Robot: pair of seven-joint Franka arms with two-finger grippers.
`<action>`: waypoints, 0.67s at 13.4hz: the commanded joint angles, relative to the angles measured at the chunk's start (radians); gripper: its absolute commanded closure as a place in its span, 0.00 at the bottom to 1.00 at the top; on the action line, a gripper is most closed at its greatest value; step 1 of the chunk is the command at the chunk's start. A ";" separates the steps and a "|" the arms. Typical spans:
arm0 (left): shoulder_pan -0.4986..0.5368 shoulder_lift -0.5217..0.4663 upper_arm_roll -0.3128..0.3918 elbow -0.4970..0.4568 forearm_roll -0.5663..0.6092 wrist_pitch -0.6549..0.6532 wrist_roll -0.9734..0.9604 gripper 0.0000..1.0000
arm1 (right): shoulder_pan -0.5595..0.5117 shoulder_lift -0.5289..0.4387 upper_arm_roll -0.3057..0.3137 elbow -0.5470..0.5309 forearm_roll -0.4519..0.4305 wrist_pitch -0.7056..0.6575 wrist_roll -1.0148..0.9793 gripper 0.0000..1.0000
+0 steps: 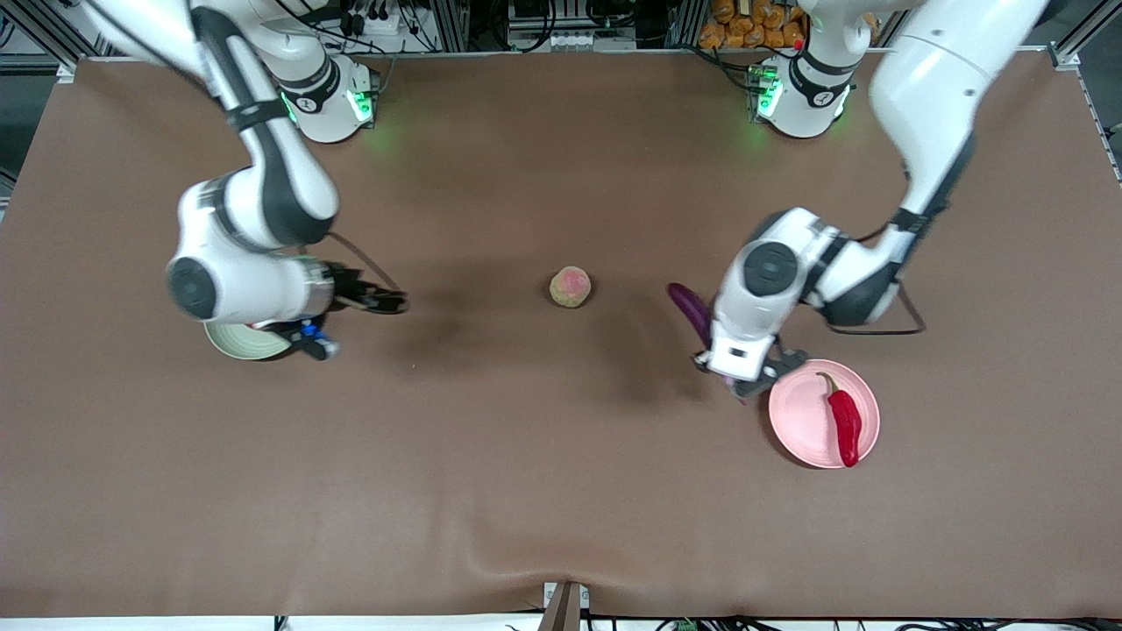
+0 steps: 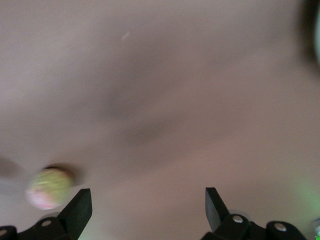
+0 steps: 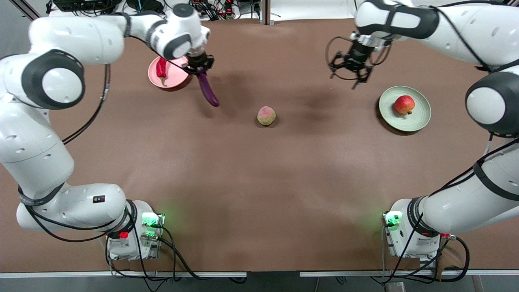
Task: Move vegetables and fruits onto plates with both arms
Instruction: 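Carry the eggplant to the pink plate while the right gripper grasps the peach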
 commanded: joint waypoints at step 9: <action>0.247 0.112 -0.019 0.165 -0.001 -0.018 0.558 1.00 | 0.463 0.261 -0.020 0.176 0.063 0.443 0.704 0.00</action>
